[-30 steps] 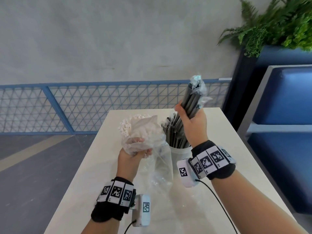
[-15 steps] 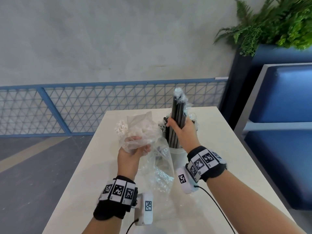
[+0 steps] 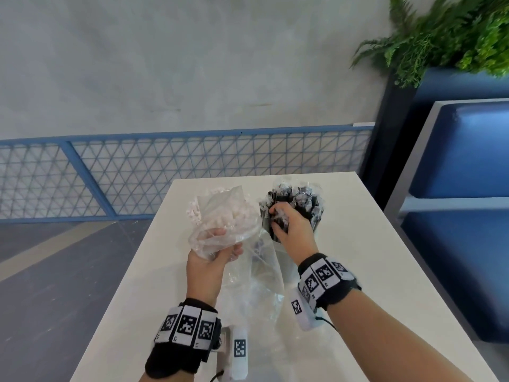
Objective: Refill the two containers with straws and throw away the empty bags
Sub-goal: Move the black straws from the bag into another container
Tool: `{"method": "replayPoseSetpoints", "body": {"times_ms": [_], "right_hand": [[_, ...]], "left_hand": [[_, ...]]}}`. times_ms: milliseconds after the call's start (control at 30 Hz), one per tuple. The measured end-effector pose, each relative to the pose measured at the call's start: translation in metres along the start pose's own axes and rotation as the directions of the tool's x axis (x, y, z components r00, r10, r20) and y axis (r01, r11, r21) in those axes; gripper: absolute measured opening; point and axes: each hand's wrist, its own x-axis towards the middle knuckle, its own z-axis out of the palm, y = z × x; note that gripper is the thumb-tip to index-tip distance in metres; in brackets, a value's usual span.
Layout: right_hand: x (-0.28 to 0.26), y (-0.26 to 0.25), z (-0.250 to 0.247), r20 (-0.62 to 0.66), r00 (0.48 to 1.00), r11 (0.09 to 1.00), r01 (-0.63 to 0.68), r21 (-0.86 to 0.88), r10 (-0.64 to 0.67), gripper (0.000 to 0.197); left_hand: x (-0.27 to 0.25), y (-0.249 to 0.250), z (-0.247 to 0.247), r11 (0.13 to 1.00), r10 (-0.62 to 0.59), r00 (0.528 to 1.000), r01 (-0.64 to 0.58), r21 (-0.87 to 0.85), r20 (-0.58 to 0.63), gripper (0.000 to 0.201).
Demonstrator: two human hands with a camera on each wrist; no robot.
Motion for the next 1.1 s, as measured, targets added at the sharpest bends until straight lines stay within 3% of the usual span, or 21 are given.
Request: {"method": "replayPoseSetpoints", "body": {"times_ms": [67, 167, 233, 300, 367, 433, 467, 533, 600, 633, 700, 767, 833, 867, 933, 1000, 1033, 1100], "right_hand": [[-0.009, 0.006, 0.004, 0.009, 1.0, 1.0, 0.025, -0.007, -0.025, 0.04], [-0.02, 0.003, -0.002, -0.147, 0.965, 0.976, 0.216, -0.034, -0.219, 0.057], [-0.033, 0.002, -0.011, -0.26, 0.907, 0.943, 0.324, -0.073, -0.332, 0.047], [-0.048, 0.009, -0.021, -0.296, 0.877, 0.925, 0.372, -0.079, -0.378, 0.028], [-0.064, 0.018, -0.027, -0.26, 0.931, 0.963, 0.27, 0.024, -0.255, 0.017], [-0.079, 0.027, -0.03, -0.157, 0.987, 0.988, -0.008, 0.155, 0.033, 0.02], [-0.086, 0.032, -0.031, -0.067, 0.978, 0.961, -0.179, 0.211, 0.197, 0.027], [-0.095, 0.039, -0.032, 0.21, 0.881, 0.806, -0.474, 0.355, 0.425, 0.05], [-0.101, 0.042, -0.032, 0.425, 0.768, 0.565, -0.64, 0.52, 0.478, 0.05], [-0.103, 0.044, -0.032, 0.457, 0.746, 0.475, -0.663, 0.579, 0.485, 0.042], [-0.105, 0.047, -0.033, 0.42, 0.744, 0.421, -0.65, 0.633, 0.519, 0.033], [-0.108, 0.051, -0.033, 0.331, 0.759, 0.475, -0.623, 0.622, 0.561, 0.034], [-0.112, 0.055, -0.035, 0.259, 0.767, 0.564, -0.616, 0.55, 0.587, 0.036], [-0.114, 0.058, -0.037, 0.235, 0.771, 0.605, -0.618, 0.503, 0.592, 0.038], [-0.119, 0.063, -0.038, 0.22, 0.771, 0.647, -0.626, 0.436, 0.597, 0.04], [-0.122, 0.066, -0.038, 0.226, 0.762, 0.651, -0.64, 0.409, 0.607, 0.042], [-0.124, 0.066, -0.038, 0.233, 0.76, 0.656, -0.645, 0.392, 0.607, 0.042], [-0.127, 0.066, -0.037, 0.248, 0.762, 0.684, -0.646, 0.339, 0.598, 0.039]], "left_hand": [[-0.001, 0.001, 0.0, 1.0, 0.02, 1.0, -0.02, -0.005, 0.003, 0.021], [-0.003, 0.002, -0.003, 0.998, 0.062, 0.998, -0.062, -0.023, -0.01, 0.018], [-0.004, 0.002, -0.005, 0.995, 0.083, 0.996, -0.084, -0.06, -0.018, 0.014], [-0.008, 0.002, -0.006, 0.993, 0.097, 0.995, -0.098, -0.062, -0.014, 0.013], [-0.012, 0.0, -0.006, 0.992, 0.115, 0.993, -0.116, -0.047, -0.024, 0.011], [-0.018, 0.0, -0.003, 0.991, 0.126, 0.991, -0.128, -0.04, -0.042, 0.026], [-0.022, -0.001, -0.002, 0.991, 0.127, 0.991, -0.128, -0.034, -0.039, 0.03], [-0.03, -0.003, 0.0, 0.992, 0.115, 0.993, -0.117, -0.052, -0.033, 0.023], [-0.035, -0.01, 0.0, 0.995, 0.074, 0.997, -0.075, -0.062, -0.024, 0.015], [-0.037, -0.013, 0.001, 0.998, 0.045, 0.999, -0.046, -0.053, -0.017, 0.016], [-0.04, -0.025, -0.001, 1.0, 0.005, 0.999, -0.005, -0.011, -0.052, 0.047], [-0.04, -0.033, -0.008, 0.992, 0.061, 0.976, -0.036, 0.119, -0.208, 0.076], [-0.04, -0.037, -0.019, 0.932, 0.226, 0.908, -0.097, 0.348, -0.353, 0.097], [-0.039, -0.038, -0.025, 0.875, 0.331, 0.872, -0.139, 0.464, -0.361, 0.1], [-0.04, -0.044, -0.033, 0.647, 0.546, 0.82, -0.281, 0.709, -0.174, 0.08], [-0.043, -0.047, -0.033, 0.366, 0.579, 0.803, -0.41, 0.836, 0.141, 0.044], [-0.044, -0.048, -0.03, 0.34, 0.516, 0.824, -0.448, 0.827, 0.234, 0.035], [-0.048, -0.048, -0.026, 0.535, 0.324, 0.919, -0.375, 0.757, 0.226, 0.028]]}}
